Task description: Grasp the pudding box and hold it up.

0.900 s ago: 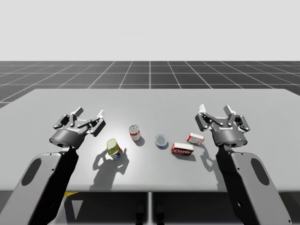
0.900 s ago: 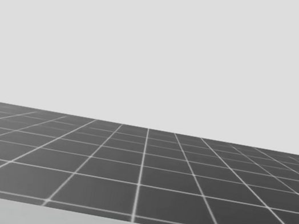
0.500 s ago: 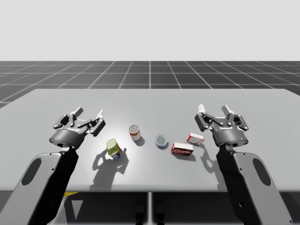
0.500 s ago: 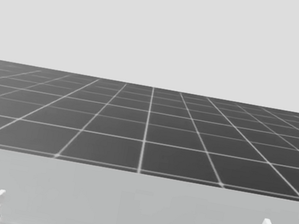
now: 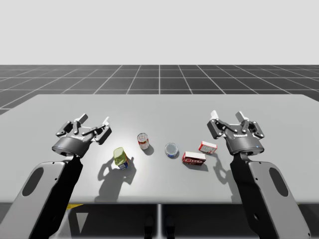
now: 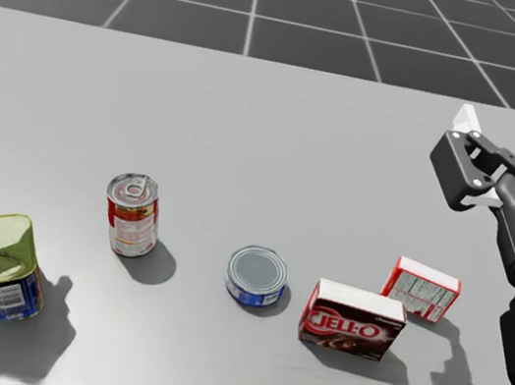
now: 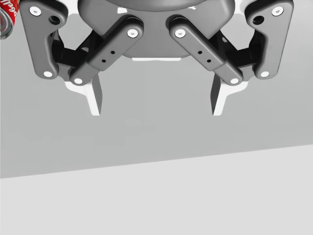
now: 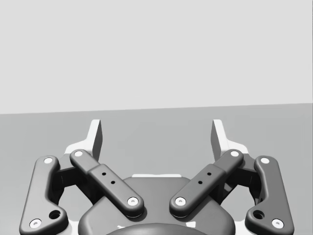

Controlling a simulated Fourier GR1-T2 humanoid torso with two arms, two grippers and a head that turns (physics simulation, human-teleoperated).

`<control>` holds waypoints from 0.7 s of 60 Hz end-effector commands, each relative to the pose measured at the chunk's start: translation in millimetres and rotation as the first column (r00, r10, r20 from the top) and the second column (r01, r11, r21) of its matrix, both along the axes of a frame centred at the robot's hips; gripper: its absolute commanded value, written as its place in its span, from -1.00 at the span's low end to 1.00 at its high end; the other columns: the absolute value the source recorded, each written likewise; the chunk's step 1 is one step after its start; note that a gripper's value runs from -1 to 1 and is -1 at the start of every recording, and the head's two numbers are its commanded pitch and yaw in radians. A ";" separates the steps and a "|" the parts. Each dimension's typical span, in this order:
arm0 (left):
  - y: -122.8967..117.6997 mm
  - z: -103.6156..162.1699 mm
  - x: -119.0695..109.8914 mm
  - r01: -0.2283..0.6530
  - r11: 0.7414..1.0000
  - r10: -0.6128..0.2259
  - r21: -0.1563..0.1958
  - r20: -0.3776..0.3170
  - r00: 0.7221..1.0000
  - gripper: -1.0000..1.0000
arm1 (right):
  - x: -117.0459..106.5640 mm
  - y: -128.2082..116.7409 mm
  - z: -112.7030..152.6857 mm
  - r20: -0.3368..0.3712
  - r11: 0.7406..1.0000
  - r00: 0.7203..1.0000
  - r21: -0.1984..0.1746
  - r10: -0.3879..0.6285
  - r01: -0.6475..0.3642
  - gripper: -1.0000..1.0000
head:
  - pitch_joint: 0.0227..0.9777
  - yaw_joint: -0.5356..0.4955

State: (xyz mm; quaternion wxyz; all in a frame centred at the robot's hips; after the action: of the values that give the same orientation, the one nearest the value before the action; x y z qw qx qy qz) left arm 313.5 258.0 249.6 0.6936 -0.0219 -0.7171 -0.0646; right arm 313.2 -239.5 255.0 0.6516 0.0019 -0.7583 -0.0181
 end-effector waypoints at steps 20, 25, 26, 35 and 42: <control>-3.3 -0.3 1.0 0.008 1.000 -0.008 0.009 -0.002 1.000 -1.00 | 0.4 -2.4 3.1 0.011 1.000 1.000 -0.002 -0.018 0.018 -1.00 | 0.88 -0.46; -3.7 -0.1 1.5 0.008 1.000 -0.008 0.008 -0.003 1.000 -1.00 | -0.7 1.4 5.4 0.017 1.000 0.999 0.000 -0.028 0.028 -1.00 | 0.87 -0.47; -3.7 -0.1 1.6 0.008 1.000 -0.008 0.008 -0.003 1.000 -1.00 | -1.3 3.1 6.0 0.020 0.999 0.999 0.017 -0.029 0.029 -1.00 | 0.86 -0.47; -3.0 -0.3 1.3 0.005 1.000 -0.005 -0.001 -0.007 1.000 -1.00 | -19.4 13.9 13.6 0.003 0.998 0.998 0.014 -0.065 0.065 -1.00 | 0.81 -0.46; -3.1 -0.1 1.0 0.009 1.000 -0.009 -0.003 -0.007 1.000 -1.00 | -44.9 24.5 19.1 0.008 0.996 0.997 -0.019 -0.083 0.083 -1.00 | 0.80 -0.46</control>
State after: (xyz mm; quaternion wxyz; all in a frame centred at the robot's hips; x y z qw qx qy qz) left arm 314.7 254.7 249.5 0.6954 -0.0247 -0.7151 -0.0673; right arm 290.9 -225.0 268.4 0.6482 -0.0216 -0.7602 -0.0383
